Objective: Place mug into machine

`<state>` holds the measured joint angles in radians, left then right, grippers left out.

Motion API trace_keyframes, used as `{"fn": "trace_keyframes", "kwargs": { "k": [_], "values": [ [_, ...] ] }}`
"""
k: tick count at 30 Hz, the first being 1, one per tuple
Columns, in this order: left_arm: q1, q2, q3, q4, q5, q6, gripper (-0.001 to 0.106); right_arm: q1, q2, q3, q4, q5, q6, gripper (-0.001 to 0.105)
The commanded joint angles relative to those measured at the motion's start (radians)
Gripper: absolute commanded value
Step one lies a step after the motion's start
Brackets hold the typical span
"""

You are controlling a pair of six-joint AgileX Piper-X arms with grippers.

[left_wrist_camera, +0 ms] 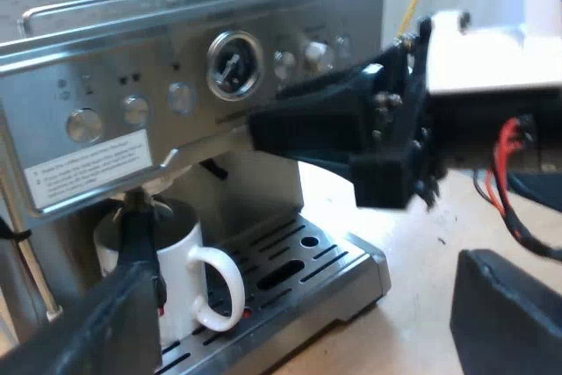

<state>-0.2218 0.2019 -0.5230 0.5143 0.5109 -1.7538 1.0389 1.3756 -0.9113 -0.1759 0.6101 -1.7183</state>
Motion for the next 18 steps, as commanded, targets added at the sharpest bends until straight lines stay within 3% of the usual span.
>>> {"fn": "trace_keyframes", "kwargs": {
  "k": [1, 5, 18],
  "values": [
    [-0.004, 0.015, -0.007, -0.034, -0.015, -0.042, 0.07, 0.0, 0.014, -0.011, -0.006, -0.021, -0.024, 0.001],
    [-0.004, 0.044, -0.007, -0.084, -0.014, -0.046, 0.07, -0.002, 0.053, -0.041, -0.008, -0.015, -0.068, 0.0],
    [-0.004, 0.133, -0.007, -0.14, 0.002, -0.046, 0.07, -0.082, 0.139, -0.144, -0.015, -0.021, -0.066, 0.0]
  ]
}}
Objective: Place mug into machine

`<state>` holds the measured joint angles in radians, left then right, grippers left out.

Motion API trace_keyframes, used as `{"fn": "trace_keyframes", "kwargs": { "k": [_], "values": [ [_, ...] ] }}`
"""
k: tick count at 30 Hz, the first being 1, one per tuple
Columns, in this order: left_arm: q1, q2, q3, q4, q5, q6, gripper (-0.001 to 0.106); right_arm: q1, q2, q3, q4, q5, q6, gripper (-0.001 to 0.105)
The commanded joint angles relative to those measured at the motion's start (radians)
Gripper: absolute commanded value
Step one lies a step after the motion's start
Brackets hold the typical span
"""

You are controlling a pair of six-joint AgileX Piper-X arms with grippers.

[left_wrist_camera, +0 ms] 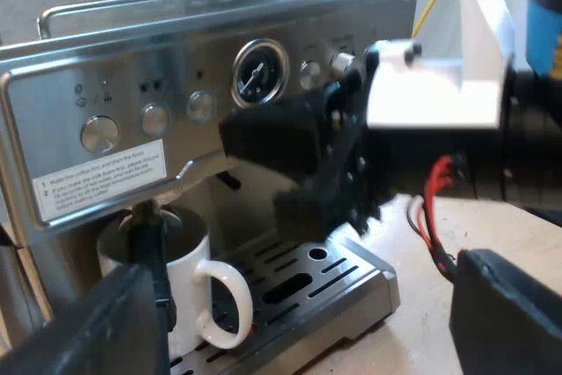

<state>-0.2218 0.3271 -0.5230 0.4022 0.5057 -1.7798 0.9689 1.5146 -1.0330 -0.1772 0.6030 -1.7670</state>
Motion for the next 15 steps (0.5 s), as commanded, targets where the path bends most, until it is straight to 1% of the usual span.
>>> {"fn": "trace_keyframes", "kwargs": {
  "k": [1, 4, 6, 9, 15],
  "values": [
    [-0.004, 0.01, -0.007, -0.029, 0.008, -0.02, 0.07, -0.012, 0.006, -0.026, -0.014, -0.024, -0.017, 0.0],
    [-0.004, 0.021, -0.007, -0.045, 0.01, -0.02, 0.07, -0.022, 0.022, -0.047, -0.014, -0.046, -0.017, 0.0],
    [-0.004, 0.022, -0.007, -0.049, 0.025, -0.02, 0.07, -0.03, 0.035, -0.062, -0.014, -0.043, -0.017, 0.0],
    [-0.004, 0.022, -0.007, -0.049, 0.025, -0.02, 0.07, -0.042, 0.052, -0.075, -0.014, -0.043, -0.017, 0.0],
    [-0.004, 0.022, -0.007, -0.049, 0.026, -0.02, 0.07, -0.063, 0.055, -0.076, -0.014, -0.032, -0.012, 0.0]
  ]
}}
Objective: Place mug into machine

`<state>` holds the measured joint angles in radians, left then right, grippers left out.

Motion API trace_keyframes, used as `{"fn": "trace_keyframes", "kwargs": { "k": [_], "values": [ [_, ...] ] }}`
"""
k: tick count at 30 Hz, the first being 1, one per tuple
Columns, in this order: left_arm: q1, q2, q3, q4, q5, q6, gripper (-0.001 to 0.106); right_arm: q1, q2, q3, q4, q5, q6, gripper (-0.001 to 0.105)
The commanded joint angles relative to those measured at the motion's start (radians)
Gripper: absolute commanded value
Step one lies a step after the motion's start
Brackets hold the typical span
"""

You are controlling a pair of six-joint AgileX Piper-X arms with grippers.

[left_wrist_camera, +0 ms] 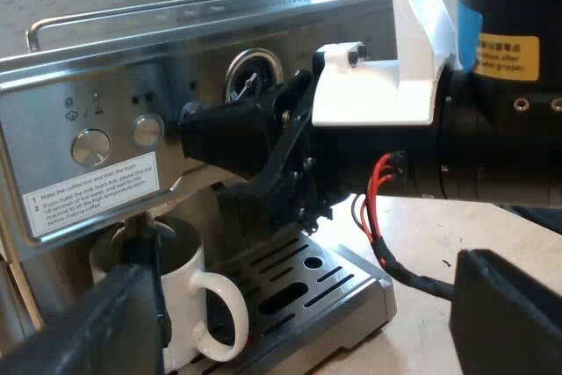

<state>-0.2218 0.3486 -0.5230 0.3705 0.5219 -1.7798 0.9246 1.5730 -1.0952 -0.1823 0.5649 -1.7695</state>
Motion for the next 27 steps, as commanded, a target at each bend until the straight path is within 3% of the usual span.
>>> {"fn": "trace_keyframes", "kwargs": {
  "k": [1, 14, 22, 25, 27],
  "values": [
    [-0.004, 0.0, -0.007, -0.018, 0.01, -0.02, 0.07, -0.02, -0.004, -0.014, -0.009, 0.006, -0.009, 0.0],
    [-0.004, 0.0, -0.007, -0.018, 0.013, -0.02, 0.07, -0.023, -0.004, -0.014, 0.001, 0.006, -0.007, 0.0],
    [-0.004, 0.0, -0.007, 0.015, 0.013, -0.02, 0.07, 0.016, -0.061, -0.014, 0.2, -0.001, 0.0, 0.002],
    [-0.004, 0.0, -0.019, 0.048, 0.013, -0.02, 0.07, 0.046, -0.097, -0.014, 0.26, -0.003, 0.019, 0.023],
    [-0.004, 0.0, -0.04, 0.086, 0.002, -0.02, 0.07, 0.062, -0.131, -0.014, 0.324, -0.011, 0.045, 0.05]
  ]
}}
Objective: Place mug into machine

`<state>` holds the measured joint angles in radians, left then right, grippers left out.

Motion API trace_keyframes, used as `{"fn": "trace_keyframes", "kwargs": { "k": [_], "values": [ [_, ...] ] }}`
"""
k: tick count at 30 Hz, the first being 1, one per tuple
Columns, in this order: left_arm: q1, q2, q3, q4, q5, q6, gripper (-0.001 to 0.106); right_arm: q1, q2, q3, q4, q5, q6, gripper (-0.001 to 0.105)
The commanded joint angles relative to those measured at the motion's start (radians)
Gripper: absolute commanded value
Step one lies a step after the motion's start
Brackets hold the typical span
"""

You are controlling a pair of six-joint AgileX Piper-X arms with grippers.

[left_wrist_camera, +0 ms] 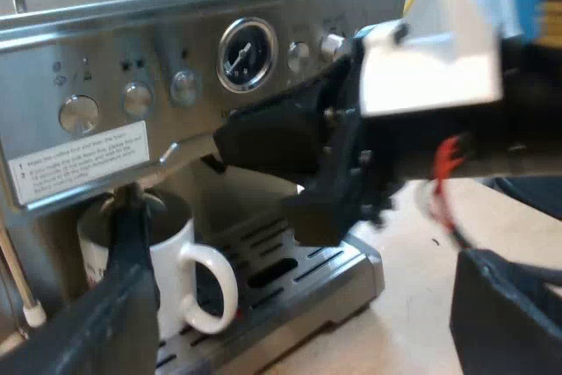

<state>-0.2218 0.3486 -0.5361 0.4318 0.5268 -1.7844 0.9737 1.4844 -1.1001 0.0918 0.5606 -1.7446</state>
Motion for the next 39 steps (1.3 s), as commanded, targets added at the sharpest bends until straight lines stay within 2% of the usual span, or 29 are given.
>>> {"fn": "trace_keyframes", "kwargs": {
  "k": [1, 3, 6, 15, 19, 31, 34, 39],
  "values": [
    [-0.004, 0.0, -0.033, 0.031, -0.003, -0.015, 0.07, 0.015, -0.05, -0.009, 0.062, -0.007, 0.039, 0.055],
    [-0.004, 0.0, -0.061, 0.07, -0.003, -0.015, 0.07, 0.02, -0.08, -0.009, 0.153, -0.006, 0.084, 0.08],
    [-0.004, 0.0, -0.085, 0.091, -0.003, -0.015, 0.07, 0.02, -0.117, -0.009, 0.267, -0.047, 0.096, 0.094],
    [0.001, 0.003, -0.098, 0.106, 0.001, -0.015, 0.07, -0.025, -0.186, -0.009, 0.361, -0.081, 0.084, 0.094],
    [0.001, 0.033, -0.116, 0.11, 0.001, -0.057, 0.07, -0.101, -0.218, -0.009, 0.375, -0.172, 0.092, 0.094],
    [0.013, 0.276, -0.3, 0.117, 0.001, -0.052, 0.07, -0.383, -0.398, -0.009, 0.588, -0.185, 0.074, 0.094],
    [0.066, 0.326, -0.332, 0.117, 0.001, -0.052, 0.07, -0.464, -0.451, -0.009, 0.611, -0.192, 0.034, 0.094],
    [0.202, 0.352, -0.352, 0.117, 0.001, -0.052, 0.07, -0.65, -0.558, -0.004, 0.674, -0.291, -0.02, 0.094]
  ]
}}
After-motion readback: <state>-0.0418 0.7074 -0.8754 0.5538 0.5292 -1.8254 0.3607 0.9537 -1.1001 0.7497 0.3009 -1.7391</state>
